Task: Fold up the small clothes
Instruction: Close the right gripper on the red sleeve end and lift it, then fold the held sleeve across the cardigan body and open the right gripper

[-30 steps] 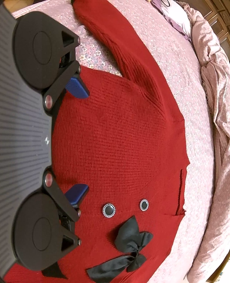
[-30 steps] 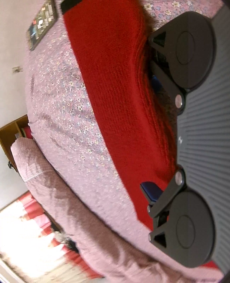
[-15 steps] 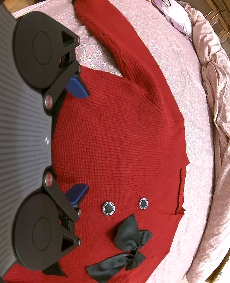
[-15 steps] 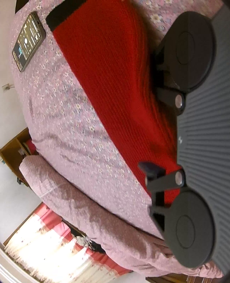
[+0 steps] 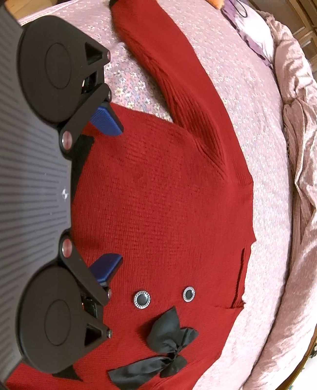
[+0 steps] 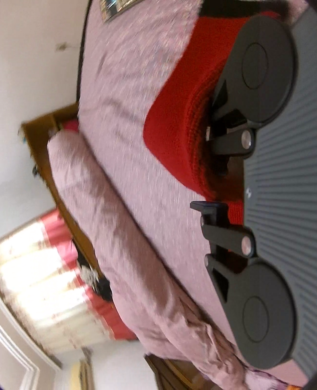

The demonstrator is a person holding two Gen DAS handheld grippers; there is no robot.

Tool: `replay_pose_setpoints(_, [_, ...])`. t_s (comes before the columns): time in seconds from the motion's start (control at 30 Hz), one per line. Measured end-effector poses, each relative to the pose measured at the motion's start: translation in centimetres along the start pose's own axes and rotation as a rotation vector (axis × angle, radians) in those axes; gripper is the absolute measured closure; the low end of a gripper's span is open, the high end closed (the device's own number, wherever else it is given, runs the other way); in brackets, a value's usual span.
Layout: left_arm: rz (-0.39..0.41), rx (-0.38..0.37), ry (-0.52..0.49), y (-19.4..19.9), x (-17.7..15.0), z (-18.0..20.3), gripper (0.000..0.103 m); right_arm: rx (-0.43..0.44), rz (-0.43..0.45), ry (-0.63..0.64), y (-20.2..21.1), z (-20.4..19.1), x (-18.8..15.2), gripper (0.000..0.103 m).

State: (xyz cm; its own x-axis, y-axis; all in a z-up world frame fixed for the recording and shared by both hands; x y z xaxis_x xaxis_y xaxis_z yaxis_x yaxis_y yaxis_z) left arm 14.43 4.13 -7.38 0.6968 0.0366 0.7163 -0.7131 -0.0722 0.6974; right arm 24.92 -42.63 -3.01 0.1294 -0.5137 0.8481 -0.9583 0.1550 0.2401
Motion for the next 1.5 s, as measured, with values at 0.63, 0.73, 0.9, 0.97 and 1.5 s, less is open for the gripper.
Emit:
replay_pose_setpoints(0.63, [0.045, 0.024, 0.06, 0.8, 0.4, -4.0, 0.0, 0.315, -0.084, 0.255, 1.8, -16.6, -5.9, 0.081])
replay_pose_setpoints(0.73, [0.044, 0.031, 0.063, 0.7, 0.2, -4.4, 0.0, 0.314, -0.132, 0.282, 1.1, -16.9, -8.4, 0.081])
replay_pose_setpoints(0.9, [0.035, 0.032, 0.074, 0.4, -0.2, -4.9, 0.0, 0.312, -0.196, 0.356, 0.3, -17.6, -12.0, 0.081])
replay_pose_setpoints(0.97, [0.029, 0.031, 0.076, 0.2, -0.4, -4.9, 0.0, 0.319, -0.224, 0.366, 0.2, -17.8, -13.1, 0.08])
replay_pose_setpoints(1.5, [0.028, 0.02, 0.041, 0.5, -0.9, -4.1, 0.0, 0.355, -0.357, 0.417, 4.2, -18.7, -15.5, 0.036])
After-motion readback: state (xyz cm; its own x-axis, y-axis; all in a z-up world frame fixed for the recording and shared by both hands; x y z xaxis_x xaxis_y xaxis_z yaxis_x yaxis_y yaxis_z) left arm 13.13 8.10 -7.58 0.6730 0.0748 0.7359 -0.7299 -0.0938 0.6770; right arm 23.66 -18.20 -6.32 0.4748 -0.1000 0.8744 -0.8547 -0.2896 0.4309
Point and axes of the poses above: each gripper's, at about its wrist camera, not at the fingertips, and y roughly against the way its jaws point, z to its right, x to its top, the point moved 9 cm from there along -y, roughly the way its jaws point, and after that the axes turned 11 degrees about z, right-handed, at the moved point
